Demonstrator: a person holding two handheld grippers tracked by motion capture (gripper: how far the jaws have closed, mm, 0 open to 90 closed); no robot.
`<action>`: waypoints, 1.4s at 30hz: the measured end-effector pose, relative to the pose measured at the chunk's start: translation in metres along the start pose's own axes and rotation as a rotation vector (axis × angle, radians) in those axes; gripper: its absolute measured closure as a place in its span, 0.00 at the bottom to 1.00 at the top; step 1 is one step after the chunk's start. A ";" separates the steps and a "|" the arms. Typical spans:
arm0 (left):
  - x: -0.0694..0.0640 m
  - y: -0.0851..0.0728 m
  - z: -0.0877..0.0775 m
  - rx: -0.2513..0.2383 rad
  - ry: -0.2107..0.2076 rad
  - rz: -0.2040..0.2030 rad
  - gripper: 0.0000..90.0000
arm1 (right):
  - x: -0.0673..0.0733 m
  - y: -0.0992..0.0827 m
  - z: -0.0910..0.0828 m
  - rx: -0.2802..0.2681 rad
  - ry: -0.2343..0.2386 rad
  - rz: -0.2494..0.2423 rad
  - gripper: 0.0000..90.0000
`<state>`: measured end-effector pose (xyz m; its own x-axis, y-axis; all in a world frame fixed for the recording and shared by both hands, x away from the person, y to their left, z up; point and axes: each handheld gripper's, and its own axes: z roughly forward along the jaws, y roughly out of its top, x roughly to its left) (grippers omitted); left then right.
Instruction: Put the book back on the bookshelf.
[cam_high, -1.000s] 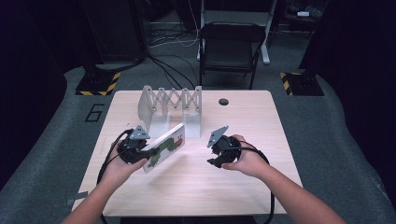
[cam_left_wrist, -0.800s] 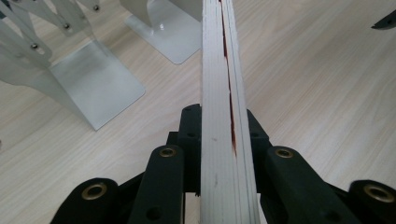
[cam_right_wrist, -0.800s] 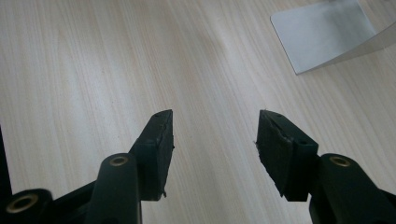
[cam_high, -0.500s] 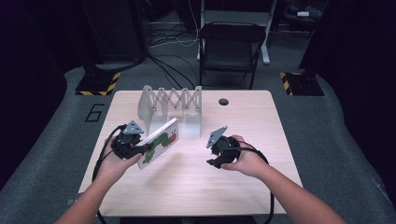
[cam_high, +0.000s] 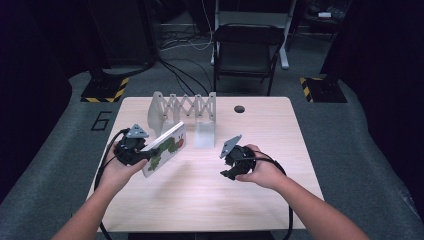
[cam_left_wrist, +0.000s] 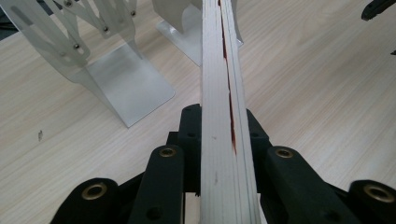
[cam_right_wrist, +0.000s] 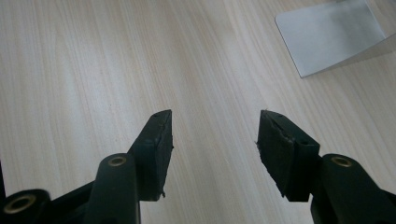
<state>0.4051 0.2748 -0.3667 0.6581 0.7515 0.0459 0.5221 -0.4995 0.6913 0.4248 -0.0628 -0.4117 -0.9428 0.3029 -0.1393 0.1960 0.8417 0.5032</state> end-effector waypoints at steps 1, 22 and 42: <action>0.000 0.000 0.000 0.000 0.000 0.000 0.84 | 0.000 0.000 0.000 0.000 0.000 0.000 0.50; 0.017 0.004 -0.010 -0.022 0.042 -0.050 0.84 | -0.004 0.004 -0.002 -0.012 0.001 0.004 0.50; 0.035 0.008 -0.008 -0.042 0.113 -0.141 0.84 | -0.003 0.006 0.005 -0.009 0.004 0.005 0.49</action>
<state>0.4284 0.3008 -0.3543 0.5135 0.8577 0.0251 0.5806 -0.3688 0.7259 0.4302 -0.0564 -0.4120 -0.9430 0.3049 -0.1330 0.1983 0.8363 0.5112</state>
